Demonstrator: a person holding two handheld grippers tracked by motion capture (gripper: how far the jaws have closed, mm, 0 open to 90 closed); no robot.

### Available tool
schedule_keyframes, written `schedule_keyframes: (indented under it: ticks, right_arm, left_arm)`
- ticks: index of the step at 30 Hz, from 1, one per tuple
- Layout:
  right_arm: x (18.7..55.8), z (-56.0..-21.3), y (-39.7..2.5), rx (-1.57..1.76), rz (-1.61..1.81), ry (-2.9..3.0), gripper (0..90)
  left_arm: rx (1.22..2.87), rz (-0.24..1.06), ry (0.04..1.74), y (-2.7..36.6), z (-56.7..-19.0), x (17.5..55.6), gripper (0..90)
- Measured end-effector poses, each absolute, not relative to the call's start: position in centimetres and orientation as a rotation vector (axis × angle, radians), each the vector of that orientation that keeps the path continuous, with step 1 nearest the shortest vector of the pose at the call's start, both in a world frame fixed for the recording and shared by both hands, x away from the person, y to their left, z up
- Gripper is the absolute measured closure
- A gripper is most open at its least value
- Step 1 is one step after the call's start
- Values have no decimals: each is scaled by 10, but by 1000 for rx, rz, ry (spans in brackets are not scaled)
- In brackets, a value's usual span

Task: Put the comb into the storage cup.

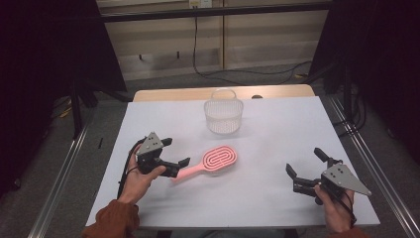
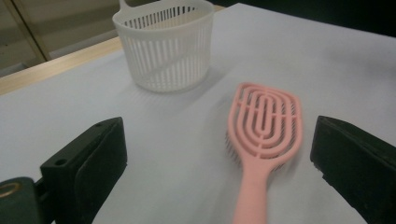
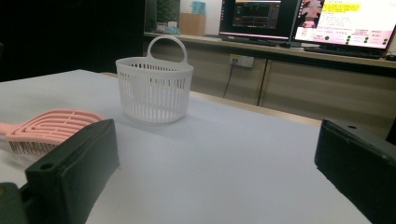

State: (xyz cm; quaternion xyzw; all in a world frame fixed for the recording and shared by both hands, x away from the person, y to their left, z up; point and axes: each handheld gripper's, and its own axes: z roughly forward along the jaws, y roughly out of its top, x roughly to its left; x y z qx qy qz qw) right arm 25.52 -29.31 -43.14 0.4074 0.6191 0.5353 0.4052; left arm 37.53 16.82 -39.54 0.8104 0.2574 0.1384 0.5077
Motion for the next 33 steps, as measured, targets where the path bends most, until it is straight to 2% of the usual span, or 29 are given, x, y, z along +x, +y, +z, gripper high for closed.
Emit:
schedule_keyframes:
  ticks: [4, 9, 12, 19, 23, 33]
  right_arm:
    - [255, -431, -293, 1030, 1352, 1562, 0]
    - [255, -432, -293, 1029, 1351, 1564, 0]
    - [255, -432, -293, 1029, 1351, 1564, 0]
    - [255, -432, -293, 1028, 1347, 1564, 0]
    - [256, -432, -293, 1029, 1348, 1565, 0]
    - [256, -432, -293, 1029, 1350, 1565, 0]
  left_arm:
    - [1989, 242, 606, 160, -394, 377, 34]
    - [2016, 230, 599, 154, -393, 379, 47]
    - [2030, 174, 588, 148, -392, 383, 48]
    - [2117, 174, 566, 137, -391, 387, 54]
    - [2170, 134, 545, 131, -395, 392, 56]
    - [2201, 74, 495, 118, -393, 405, 55]
